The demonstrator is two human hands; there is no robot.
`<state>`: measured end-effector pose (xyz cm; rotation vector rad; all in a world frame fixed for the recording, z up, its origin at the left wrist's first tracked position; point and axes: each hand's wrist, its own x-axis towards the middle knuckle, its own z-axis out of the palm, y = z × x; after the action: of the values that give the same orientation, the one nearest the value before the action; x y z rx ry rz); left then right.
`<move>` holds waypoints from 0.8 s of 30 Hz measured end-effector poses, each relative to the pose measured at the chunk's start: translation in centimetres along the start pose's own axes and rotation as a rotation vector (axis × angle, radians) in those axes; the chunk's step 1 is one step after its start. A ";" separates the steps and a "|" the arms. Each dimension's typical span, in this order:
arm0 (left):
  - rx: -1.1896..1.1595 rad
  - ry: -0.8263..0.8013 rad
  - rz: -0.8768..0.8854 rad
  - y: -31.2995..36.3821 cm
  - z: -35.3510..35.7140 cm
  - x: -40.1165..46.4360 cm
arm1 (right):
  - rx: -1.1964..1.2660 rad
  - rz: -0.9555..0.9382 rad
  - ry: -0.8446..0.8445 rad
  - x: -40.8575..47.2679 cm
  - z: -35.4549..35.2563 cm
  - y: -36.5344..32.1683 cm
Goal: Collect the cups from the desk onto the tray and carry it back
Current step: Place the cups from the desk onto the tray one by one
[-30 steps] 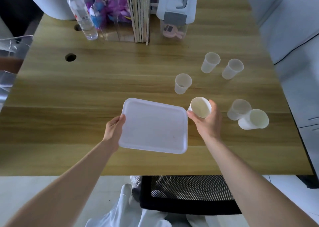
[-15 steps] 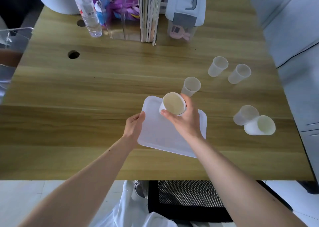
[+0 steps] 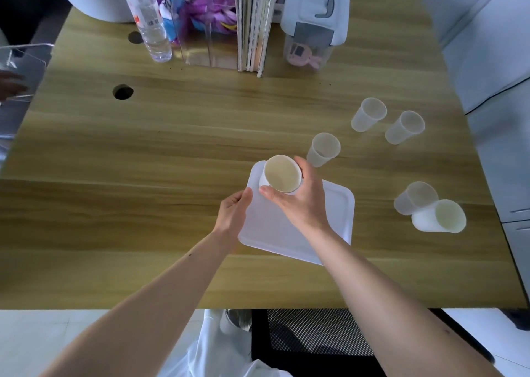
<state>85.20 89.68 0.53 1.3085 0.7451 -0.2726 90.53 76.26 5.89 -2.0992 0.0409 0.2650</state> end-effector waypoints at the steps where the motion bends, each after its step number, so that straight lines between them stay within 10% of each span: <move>1: 0.002 -0.004 0.000 0.0 0.0 0.1 | 0.002 0.004 -0.004 0.1 0.0 0.0; 24: -0.026 0.142 -0.024 1.4 -1.4 3.8 | -0.165 0.145 0.277 11.6 -3.6 5.1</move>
<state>88.31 92.19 -0.88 1.3046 0.8816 -0.1896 101.73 71.51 1.02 -2.2878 0.3478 0.0635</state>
